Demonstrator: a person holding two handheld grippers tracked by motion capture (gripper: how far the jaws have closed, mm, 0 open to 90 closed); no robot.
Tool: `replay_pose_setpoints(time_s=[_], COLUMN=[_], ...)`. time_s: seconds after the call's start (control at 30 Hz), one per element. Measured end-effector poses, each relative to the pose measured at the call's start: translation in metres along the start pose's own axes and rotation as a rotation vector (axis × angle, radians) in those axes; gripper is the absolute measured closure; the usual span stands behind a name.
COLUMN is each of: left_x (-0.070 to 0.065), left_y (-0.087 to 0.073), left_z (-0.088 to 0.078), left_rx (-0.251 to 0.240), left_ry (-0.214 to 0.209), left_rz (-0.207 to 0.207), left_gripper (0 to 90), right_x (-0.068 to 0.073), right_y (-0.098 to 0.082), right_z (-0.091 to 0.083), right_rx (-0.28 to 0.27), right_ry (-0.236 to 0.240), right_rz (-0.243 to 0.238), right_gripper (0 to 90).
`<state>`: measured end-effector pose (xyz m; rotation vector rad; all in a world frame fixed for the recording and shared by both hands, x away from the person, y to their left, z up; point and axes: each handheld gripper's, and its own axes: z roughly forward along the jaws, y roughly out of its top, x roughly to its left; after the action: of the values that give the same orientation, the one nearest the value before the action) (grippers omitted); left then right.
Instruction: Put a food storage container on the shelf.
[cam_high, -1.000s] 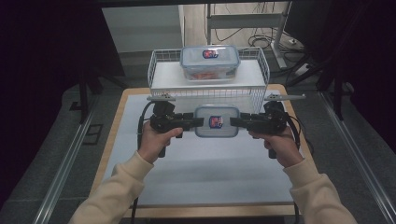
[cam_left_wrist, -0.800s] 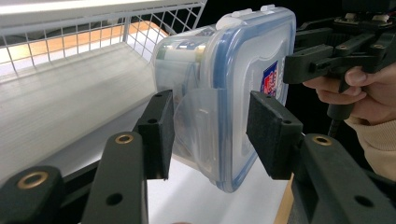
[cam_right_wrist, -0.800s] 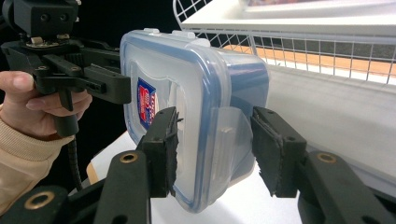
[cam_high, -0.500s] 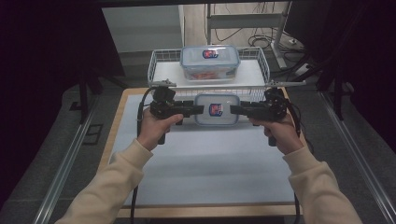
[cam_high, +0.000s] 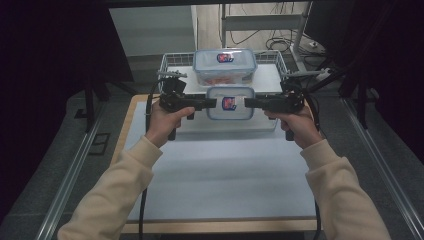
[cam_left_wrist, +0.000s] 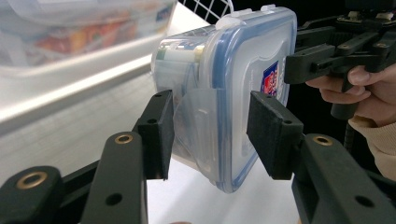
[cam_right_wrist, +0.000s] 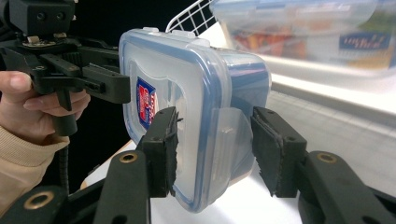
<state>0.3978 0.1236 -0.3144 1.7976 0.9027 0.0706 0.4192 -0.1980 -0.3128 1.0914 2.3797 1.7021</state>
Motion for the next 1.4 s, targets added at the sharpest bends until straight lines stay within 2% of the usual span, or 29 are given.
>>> replay_pose_setpoints(time_s=[0.17,0.73,1.13,1.33,1.4], left_x=[0.004,0.016,0.031,0.043,0.051], left_y=[0.013,0.04,0.078,0.094,0.1], left_z=[-0.002,-0.008,-0.008,-0.005,-0.002], left_rx=[-0.007,-0.027,-0.032,-0.036,-0.032], left_ry=[0.006,0.016,0.025,0.031,0.033], left_rz=[-0.003,-0.001,0.012,0.004,-0.003], left_gripper=[52.3,52.1,52.0,52.0,52.0], right_x=[-0.001,-0.007,-0.019,-0.03,-0.036], right_y=[0.017,0.049,0.086,0.104,0.112], right_z=[0.002,0.009,0.015,0.022,0.028], right_rx=[0.003,-0.006,-0.02,-0.019,-0.016], right_ry=[-0.009,-0.006,0.003,0.005,0.006], right_rz=[-0.011,-0.028,-0.019,-0.019,-0.011], right_gripper=[51.8,51.8,51.7,51.5,51.4])
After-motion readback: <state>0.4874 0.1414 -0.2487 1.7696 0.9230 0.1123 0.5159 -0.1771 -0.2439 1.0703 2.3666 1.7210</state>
